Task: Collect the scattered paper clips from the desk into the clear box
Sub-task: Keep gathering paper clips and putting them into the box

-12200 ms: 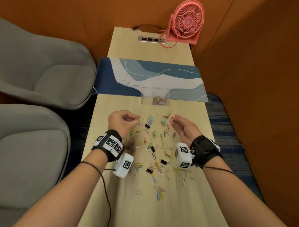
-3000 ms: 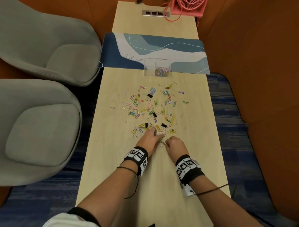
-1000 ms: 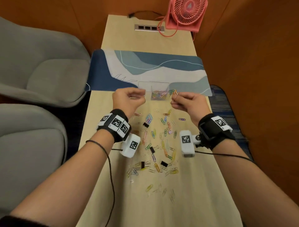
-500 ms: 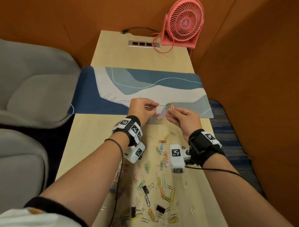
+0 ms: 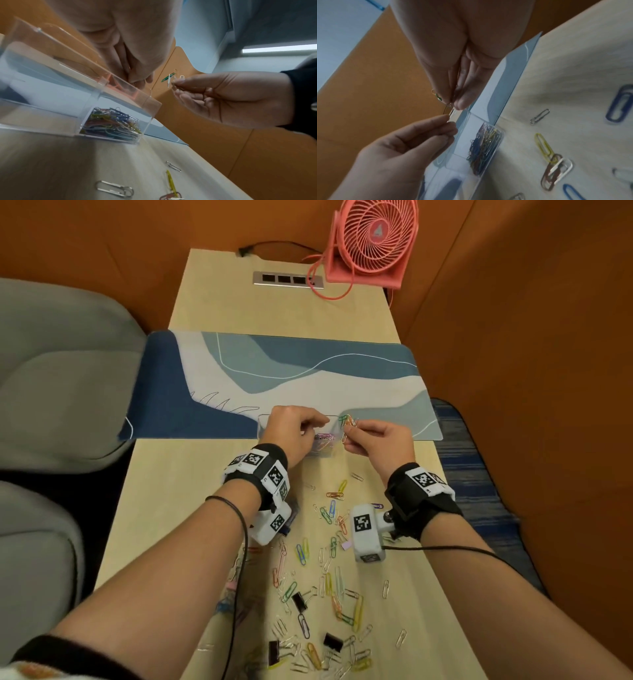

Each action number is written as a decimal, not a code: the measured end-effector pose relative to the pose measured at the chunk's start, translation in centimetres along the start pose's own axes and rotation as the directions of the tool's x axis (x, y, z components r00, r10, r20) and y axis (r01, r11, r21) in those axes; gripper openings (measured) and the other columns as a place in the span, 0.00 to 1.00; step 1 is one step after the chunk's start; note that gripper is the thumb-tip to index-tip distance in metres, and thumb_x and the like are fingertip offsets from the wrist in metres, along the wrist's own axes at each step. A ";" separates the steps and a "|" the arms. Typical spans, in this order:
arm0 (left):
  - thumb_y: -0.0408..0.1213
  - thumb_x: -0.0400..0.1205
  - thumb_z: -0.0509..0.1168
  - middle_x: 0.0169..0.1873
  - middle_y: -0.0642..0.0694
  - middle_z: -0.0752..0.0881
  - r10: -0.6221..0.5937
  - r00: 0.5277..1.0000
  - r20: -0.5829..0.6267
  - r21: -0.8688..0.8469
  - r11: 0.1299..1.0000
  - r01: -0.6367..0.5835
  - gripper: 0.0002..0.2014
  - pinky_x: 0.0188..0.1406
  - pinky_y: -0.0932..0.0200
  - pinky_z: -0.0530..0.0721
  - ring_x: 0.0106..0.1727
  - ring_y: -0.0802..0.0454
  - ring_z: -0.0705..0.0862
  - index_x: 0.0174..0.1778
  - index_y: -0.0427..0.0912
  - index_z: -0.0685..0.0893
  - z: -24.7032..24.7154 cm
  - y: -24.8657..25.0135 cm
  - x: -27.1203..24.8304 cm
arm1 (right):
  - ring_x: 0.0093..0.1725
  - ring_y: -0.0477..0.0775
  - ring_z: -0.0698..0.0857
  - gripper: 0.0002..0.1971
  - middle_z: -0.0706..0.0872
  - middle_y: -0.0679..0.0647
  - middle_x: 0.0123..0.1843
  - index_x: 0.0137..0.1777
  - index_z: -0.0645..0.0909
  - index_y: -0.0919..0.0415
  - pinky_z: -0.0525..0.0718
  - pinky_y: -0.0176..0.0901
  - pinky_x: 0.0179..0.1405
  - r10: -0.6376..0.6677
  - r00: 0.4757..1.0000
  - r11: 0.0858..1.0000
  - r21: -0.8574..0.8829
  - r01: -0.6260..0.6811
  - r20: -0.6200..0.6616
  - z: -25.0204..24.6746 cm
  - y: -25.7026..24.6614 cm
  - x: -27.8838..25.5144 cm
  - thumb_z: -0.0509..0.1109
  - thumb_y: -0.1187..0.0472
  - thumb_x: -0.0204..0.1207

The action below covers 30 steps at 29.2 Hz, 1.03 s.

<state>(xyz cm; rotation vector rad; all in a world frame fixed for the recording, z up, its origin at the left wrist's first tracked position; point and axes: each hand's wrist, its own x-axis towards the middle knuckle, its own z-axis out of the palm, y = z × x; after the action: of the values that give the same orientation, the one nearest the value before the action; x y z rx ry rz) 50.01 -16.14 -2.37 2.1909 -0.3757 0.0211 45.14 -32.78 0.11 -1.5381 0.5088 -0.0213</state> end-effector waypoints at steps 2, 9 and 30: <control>0.21 0.74 0.63 0.42 0.51 0.91 0.032 0.998 -0.051 -0.051 0.998 -0.035 0.18 0.55 0.60 0.86 0.46 0.58 0.88 0.48 0.45 0.92 -0.3 -0.1 -0.4 | 0.34 0.54 0.88 0.08 0.90 0.65 0.39 0.48 0.88 0.68 0.90 0.42 0.42 -0.091 0.996 0.984 -0.150 0.092 0.012 0.3 -0.3 0.5 0.79 0.66 0.70; 0.18 0.70 0.59 0.34 0.49 0.83 -0.046 0.945 -0.324 -0.155 0.988 -0.005 0.13 0.38 0.65 0.77 0.36 0.56 0.79 0.33 0.42 0.80 -1.8 -2.0 -3.3 | 0.38 0.47 0.87 0.06 0.92 0.52 0.40 0.48 0.91 0.58 0.84 0.36 0.52 -0.366 0.870 0.493 -0.724 0.482 0.330 1.9 -1.5 2.1 0.75 0.60 0.73; 0.19 0.70 0.61 0.34 0.54 0.81 -0.255 0.961 -0.109 0.095 0.960 0.265 0.16 0.45 0.52 0.82 0.39 0.55 0.80 0.31 0.48 0.80 -5.8 -3.8 -30.4 | 0.35 0.45 0.87 0.06 0.90 0.47 0.38 0.42 0.90 0.52 0.89 0.46 0.45 0.036 0.931 0.425 -0.849 0.314 0.363 -6.7 7.7 -17.8 0.71 0.61 0.70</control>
<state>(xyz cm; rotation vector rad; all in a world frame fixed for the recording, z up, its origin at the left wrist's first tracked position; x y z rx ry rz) 22.75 -1.55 -6.30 2.3210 -0.0301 0.0019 24.70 -32.90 -1.52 -2.6094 0.0588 0.4602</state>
